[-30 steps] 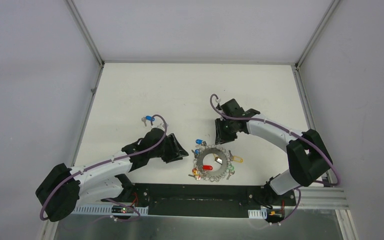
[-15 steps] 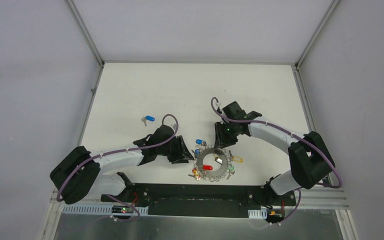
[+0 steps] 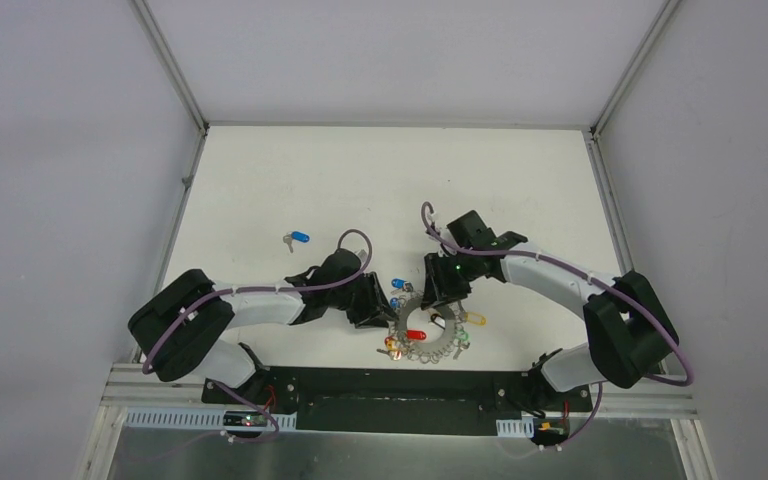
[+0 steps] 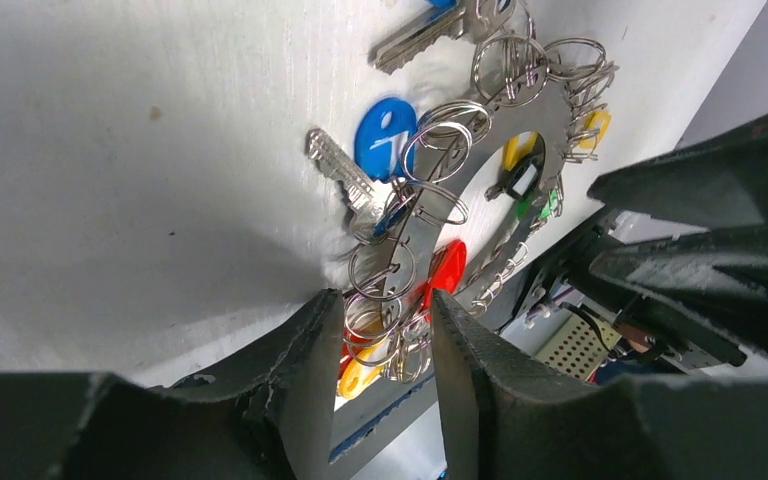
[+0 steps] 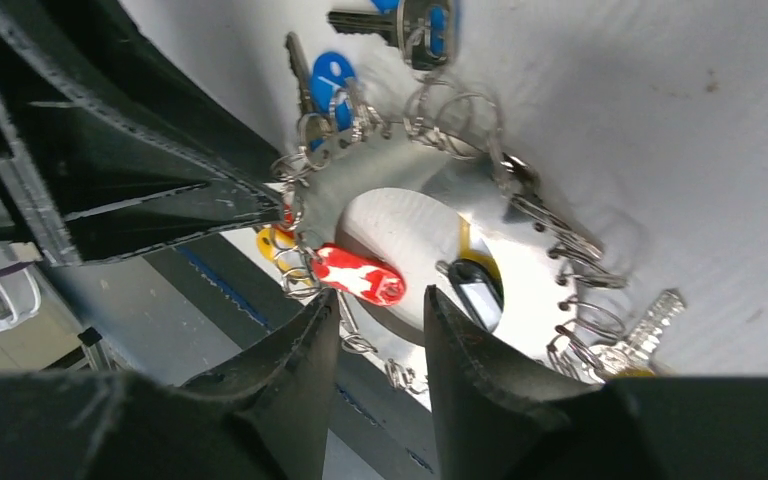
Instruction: Put the keys on the keyring
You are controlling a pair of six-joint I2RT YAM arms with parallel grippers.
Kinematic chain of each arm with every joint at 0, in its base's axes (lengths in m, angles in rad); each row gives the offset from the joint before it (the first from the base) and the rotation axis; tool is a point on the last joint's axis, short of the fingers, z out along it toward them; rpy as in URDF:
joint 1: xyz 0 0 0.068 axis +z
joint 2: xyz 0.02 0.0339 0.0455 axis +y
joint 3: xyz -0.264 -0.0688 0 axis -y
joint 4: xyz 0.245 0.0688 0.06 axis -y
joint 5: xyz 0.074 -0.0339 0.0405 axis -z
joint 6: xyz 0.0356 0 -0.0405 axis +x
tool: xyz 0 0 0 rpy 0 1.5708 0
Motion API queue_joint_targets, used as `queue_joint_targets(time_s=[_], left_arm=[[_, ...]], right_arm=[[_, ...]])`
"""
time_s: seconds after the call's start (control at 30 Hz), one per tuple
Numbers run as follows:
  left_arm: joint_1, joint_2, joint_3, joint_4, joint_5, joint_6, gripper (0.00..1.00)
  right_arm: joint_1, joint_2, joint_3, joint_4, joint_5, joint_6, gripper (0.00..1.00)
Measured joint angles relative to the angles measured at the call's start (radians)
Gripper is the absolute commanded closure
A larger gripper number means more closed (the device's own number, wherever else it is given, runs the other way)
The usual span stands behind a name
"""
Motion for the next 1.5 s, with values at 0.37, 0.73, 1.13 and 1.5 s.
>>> queue_joint_targets(time_s=[0.37,0.73,1.13,1.5], left_arm=[[0.0,-0.035,0.016,-0.014,-0.017,0.003,0.64],[0.0,-0.327,-0.066,-0.11,-0.145,0.085,0.68],[0.0,-0.412,-0.081,-0.208,-0.193,0.238,0.69],[0.0,-0.394,-0.081,-0.215,-0.192,0.24,0.69]], right_arm=[[0.105,-0.002,0.0,0.105,-0.088,0.003,0.63],[0.166,0.114,0.033,0.136,-0.088,-0.021,0.78],[0.238,0.243,0.153,0.097,-0.002,-0.024,0.79],[0.239,0.304,0.228,0.027,0.127,-0.012,0.78]])
